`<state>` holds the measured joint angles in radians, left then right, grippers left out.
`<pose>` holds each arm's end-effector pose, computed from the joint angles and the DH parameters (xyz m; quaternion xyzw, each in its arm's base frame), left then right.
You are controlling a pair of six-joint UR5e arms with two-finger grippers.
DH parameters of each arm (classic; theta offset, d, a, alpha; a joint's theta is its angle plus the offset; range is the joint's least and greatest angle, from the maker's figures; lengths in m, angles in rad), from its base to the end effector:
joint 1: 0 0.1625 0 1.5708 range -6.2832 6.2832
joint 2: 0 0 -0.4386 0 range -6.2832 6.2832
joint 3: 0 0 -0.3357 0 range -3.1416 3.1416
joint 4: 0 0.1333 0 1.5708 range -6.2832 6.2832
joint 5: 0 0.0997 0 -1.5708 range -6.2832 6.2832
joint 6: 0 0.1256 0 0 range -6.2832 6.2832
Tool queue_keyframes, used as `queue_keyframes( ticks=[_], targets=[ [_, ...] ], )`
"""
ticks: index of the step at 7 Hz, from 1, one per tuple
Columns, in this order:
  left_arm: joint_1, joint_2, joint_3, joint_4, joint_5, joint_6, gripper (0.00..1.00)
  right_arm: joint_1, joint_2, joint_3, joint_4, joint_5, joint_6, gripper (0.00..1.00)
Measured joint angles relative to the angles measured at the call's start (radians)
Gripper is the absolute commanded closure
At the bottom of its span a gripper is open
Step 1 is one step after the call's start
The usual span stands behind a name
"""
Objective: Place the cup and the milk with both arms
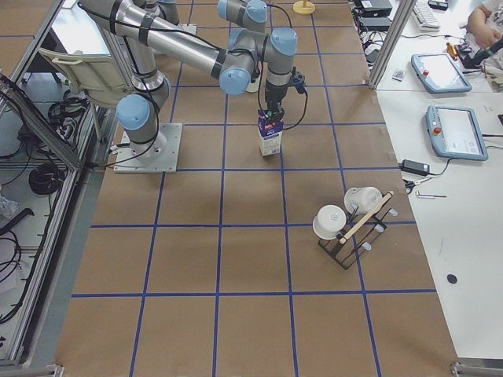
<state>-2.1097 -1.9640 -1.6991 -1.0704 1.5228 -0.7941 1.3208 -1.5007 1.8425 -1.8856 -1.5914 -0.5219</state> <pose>-0.4050 -0.4058 0.2729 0.1275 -0.9915 -0.0231 0.0123 0.0170 -0.4618 0.3593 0.1356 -0.9906 -0.0164 0.0045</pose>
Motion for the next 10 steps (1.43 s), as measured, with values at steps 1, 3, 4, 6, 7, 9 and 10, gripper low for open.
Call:
queue_keyframes(
  ticks=[1,3,4,6,7,9,10],
  targets=[
    [0.017,0.017,0.02,-0.006,-0.01,0.022,0.0,0.0,-0.001,-0.007,0.002,0.001,0.009,0.72],
    [0.101,0.081,0.073,-0.082,-0.006,0.196,0.0,0.009,-0.003,-0.014,0.009,0.016,0.133,0.72],
    [0.157,0.135,0.088,-0.164,0.006,0.323,0.0,0.018,-0.005,-0.015,0.011,0.047,0.208,0.72],
    [0.288,0.258,0.099,-0.313,0.026,0.536,0.0,0.083,-0.005,-0.015,0.002,0.105,0.374,0.72],
    [0.335,0.318,0.095,-0.367,0.051,0.608,0.0,0.145,-0.004,-0.015,-0.01,0.113,0.46,0.72],
    [0.396,0.412,0.076,-0.441,0.091,0.712,0.0,0.266,-0.002,-0.013,-0.022,0.117,0.547,0.72],
    [0.437,0.439,0.072,-0.456,0.086,0.757,0.0,0.32,0.002,-0.013,-0.026,0.117,0.573,0.72]
  ],
)
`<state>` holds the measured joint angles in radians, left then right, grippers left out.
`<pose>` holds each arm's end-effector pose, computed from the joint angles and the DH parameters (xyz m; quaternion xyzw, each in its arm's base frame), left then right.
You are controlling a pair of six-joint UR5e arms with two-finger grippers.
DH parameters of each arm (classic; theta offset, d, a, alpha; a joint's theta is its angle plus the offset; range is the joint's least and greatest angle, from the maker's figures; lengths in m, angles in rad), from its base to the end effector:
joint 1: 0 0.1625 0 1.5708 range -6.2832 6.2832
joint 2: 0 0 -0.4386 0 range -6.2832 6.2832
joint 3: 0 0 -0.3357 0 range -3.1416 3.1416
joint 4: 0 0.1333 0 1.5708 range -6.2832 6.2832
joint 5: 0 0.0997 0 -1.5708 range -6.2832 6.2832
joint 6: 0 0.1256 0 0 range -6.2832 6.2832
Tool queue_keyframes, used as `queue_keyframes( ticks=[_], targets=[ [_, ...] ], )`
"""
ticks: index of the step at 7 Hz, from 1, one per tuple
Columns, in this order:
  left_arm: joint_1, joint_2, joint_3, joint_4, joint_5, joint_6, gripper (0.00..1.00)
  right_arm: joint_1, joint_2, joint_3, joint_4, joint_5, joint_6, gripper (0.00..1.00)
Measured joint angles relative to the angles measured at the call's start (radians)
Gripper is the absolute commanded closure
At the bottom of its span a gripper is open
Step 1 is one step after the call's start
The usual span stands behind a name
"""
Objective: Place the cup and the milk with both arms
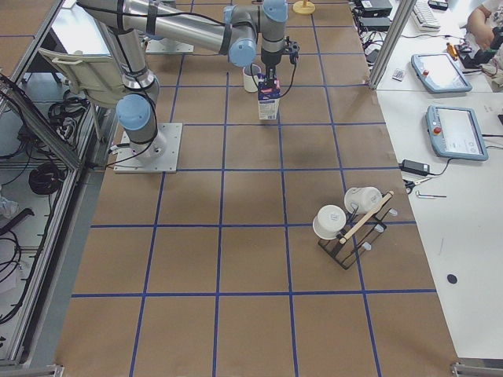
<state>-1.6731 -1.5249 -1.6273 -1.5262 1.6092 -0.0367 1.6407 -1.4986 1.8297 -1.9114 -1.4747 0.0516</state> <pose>-0.1706 -0.4042 0.4750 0.0325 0.9991 -0.0183 0.0180 0.1764 -0.4387 0.3668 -0.0094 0.9988 -0.0018 0.0482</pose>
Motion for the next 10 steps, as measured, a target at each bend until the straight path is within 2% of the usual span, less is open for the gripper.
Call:
queue_keyframes(
  ticks=[3,6,7,8,9,10],
  targets=[
    [0.088,0.02,0.008,-0.037,-0.012,0.071,0.0,0.108,0.023,0.007,-0.028,-0.002,0.017,0.71],
    [0.107,0.015,0.011,-0.039,-0.015,0.082,0.0,0.153,0.043,0.008,-0.06,0.0,0.027,0.71],
    [0.108,0.016,0.011,-0.039,-0.015,0.083,0.0,0.162,0.044,0.008,-0.061,0.0,0.037,0.67],
    [0.108,0.016,0.011,-0.039,-0.015,0.083,0.0,0.168,0.047,0.008,-0.061,0.001,0.045,0.24],
    [0.109,0.018,0.011,-0.039,-0.015,0.083,0.0,0.171,0.053,0.008,-0.066,0.0,0.047,0.0],
    [0.109,0.019,0.01,-0.039,-0.014,0.083,0.0,0.172,0.063,0.008,-0.089,-0.002,0.049,0.0]
  ],
)
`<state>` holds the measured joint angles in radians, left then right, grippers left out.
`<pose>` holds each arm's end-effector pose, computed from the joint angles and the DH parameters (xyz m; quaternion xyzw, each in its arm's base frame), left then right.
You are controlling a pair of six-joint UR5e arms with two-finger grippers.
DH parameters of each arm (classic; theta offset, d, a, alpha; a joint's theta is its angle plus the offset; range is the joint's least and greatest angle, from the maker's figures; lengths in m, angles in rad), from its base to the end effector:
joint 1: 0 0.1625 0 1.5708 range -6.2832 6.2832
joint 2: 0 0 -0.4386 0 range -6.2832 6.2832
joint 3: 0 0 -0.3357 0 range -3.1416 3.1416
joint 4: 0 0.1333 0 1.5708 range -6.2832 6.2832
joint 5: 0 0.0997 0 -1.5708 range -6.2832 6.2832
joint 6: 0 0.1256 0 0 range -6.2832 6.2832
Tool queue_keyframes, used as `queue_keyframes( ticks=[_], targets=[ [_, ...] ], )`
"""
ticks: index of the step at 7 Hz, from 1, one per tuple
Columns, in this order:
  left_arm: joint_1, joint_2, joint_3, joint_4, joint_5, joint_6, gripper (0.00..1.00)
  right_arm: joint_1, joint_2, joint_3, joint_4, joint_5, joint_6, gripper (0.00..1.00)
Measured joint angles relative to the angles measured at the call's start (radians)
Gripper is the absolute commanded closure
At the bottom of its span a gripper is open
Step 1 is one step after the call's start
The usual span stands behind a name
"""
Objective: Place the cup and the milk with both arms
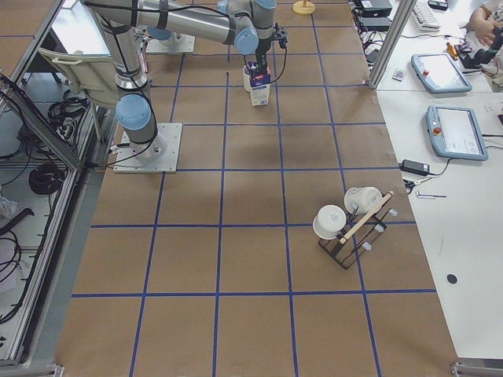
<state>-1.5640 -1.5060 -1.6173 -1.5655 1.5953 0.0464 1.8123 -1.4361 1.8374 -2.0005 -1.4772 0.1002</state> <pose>-0.1274 -0.4108 0.4831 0.0197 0.9997 -0.0115 0.0126 0.2535 -0.4228 0.3438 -0.0712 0.9963 -0.0060 0.0485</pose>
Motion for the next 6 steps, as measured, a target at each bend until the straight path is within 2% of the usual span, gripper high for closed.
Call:
queue_keyframes(
  ticks=[3,4,6],
  targets=[
    [-0.001,0.001,-0.002,-0.001,0.002,0.0,0.0,-0.033,0.002,-0.02,-0.046,-0.019,0.001,0.0],
    [-0.001,0.001,-0.002,-0.001,0.004,0.0,0.0,-0.074,-0.001,-0.053,-0.018,-0.032,0.0,0.0],
    [-0.002,0.002,-0.001,-0.001,0.006,0.0,0.0,-0.17,-0.03,-0.163,0.141,-0.049,-0.001,0.0]
  ],
)
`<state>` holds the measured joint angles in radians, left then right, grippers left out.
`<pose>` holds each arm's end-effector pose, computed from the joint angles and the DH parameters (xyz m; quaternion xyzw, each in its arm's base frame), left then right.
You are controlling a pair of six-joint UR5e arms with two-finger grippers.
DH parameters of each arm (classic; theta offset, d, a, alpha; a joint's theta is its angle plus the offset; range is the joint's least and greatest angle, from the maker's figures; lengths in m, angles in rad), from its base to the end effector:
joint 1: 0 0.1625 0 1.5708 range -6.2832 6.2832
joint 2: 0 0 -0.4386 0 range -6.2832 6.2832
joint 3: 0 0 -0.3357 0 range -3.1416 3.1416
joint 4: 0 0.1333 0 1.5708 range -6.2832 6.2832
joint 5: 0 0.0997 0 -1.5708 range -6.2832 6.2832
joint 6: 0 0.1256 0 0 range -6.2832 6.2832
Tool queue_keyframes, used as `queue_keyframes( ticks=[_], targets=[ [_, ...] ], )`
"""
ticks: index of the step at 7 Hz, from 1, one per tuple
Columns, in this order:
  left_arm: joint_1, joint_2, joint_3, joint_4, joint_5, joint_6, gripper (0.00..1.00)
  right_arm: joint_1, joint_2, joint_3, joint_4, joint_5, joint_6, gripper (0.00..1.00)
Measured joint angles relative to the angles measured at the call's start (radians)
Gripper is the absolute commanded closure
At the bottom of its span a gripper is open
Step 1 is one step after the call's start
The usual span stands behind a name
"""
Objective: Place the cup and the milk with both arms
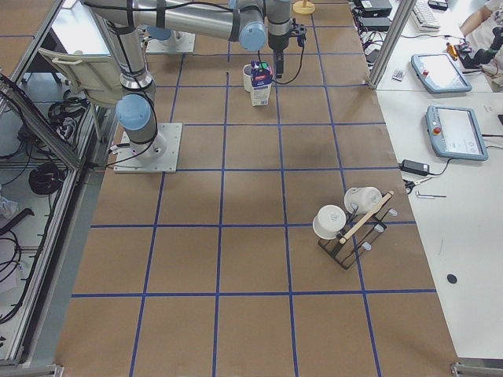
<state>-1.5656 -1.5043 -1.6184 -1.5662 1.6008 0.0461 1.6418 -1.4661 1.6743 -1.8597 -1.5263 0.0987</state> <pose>-0.1274 -0.4098 0.4833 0.0203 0.9996 -0.0114 0.0153 0.1729 -0.4727 0.4123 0.0129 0.9989 -0.0383 0.0256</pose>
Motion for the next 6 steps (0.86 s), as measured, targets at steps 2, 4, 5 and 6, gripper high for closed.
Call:
queue_keyframes(
  ticks=[2,4,5,6],
  targets=[
    [-0.001,0.001,0.001,-0.001,0.001,0.0,0.0,-0.078,-0.049,-0.058,0.153,-0.003,-0.019,0.0],
    [-0.002,0.002,0.0,-0.002,0.001,0.0,0.0,-0.095,-0.099,-0.074,0.197,-0.003,-0.038,0.0],
    [-0.003,0.002,-0.001,-0.003,0.002,0.0,0.0,-0.093,-0.108,-0.075,0.201,-0.001,-0.043,0.0],
    [-0.003,0.002,-0.001,-0.003,0.003,0.0,0.0,-0.092,-0.112,-0.076,0.2,0.0,-0.044,0.0]
  ],
)
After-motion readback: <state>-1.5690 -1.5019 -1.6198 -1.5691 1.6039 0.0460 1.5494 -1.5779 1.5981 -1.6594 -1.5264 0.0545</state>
